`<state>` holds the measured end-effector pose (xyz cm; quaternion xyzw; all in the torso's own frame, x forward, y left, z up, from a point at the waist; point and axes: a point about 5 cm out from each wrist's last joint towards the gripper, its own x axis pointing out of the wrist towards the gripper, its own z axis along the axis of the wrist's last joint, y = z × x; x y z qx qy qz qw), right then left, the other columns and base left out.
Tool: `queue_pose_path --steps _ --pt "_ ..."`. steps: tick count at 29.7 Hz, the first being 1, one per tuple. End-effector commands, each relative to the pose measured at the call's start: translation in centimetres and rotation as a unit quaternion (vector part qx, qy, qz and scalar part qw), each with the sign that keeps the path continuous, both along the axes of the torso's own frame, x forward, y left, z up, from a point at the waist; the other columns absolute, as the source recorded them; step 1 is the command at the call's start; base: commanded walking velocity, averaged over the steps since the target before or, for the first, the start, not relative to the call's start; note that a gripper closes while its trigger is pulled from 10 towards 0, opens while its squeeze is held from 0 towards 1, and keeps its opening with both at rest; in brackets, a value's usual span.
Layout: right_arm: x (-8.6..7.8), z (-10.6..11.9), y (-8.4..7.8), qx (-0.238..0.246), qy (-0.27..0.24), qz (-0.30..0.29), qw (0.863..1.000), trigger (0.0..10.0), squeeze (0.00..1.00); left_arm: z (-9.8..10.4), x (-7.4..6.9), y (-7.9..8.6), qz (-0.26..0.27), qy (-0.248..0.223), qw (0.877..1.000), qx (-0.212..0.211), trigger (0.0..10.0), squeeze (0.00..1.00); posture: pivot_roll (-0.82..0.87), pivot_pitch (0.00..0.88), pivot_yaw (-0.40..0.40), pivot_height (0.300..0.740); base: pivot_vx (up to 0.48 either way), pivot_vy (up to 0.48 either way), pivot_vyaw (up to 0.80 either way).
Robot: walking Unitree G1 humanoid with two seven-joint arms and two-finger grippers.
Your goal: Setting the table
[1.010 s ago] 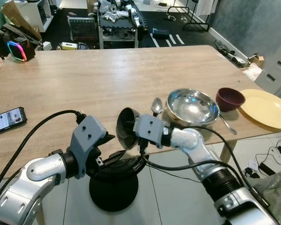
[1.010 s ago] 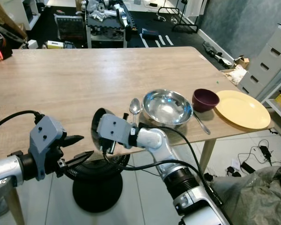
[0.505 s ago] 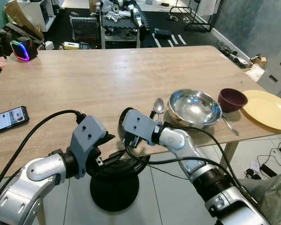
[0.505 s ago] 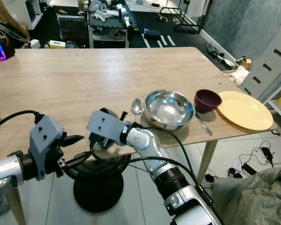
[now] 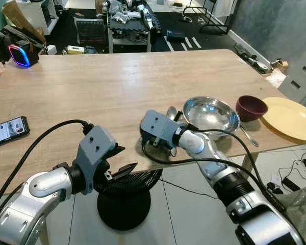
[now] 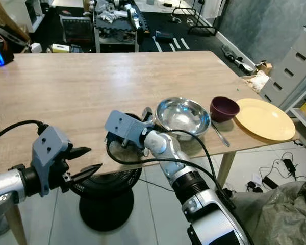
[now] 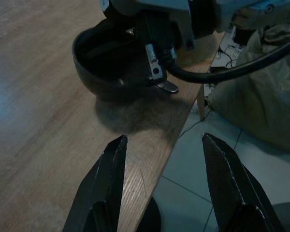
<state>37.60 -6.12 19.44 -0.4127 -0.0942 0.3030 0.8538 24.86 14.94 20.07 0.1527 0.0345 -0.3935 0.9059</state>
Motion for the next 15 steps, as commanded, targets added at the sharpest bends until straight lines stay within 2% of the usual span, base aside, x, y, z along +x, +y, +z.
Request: queue_pose_path --steps 1,5,15 --pt "0.0 -0.3 0.6 -0.007 -0.002 0.005 1.0 10.0 0.0 -0.5 -0.1 -0.2 -0.003 0.012 1.0 -0.002 10.0 0.0 0.14 0.068 -0.002 0.74 0.0 0.0 0.0" --pt "0.1 -0.3 1.0 -0.007 -0.008 0.006 1.0 10.0 0.0 -0.5 -0.1 -0.2 -0.002 0.011 1.0 -0.002 10.0 0.0 0.14 0.07 -0.005 0.74 0.0 0.0 0.0" --pt "0.7 1.0 -0.3 0.016 -0.031 -0.019 0.999 10.0 0.0 -0.5 -0.2 -0.2 -0.002 0.013 1.0 -0.003 10.0 0.0 0.13 0.07 -0.003 0.74 0.0 0.0 0.0"
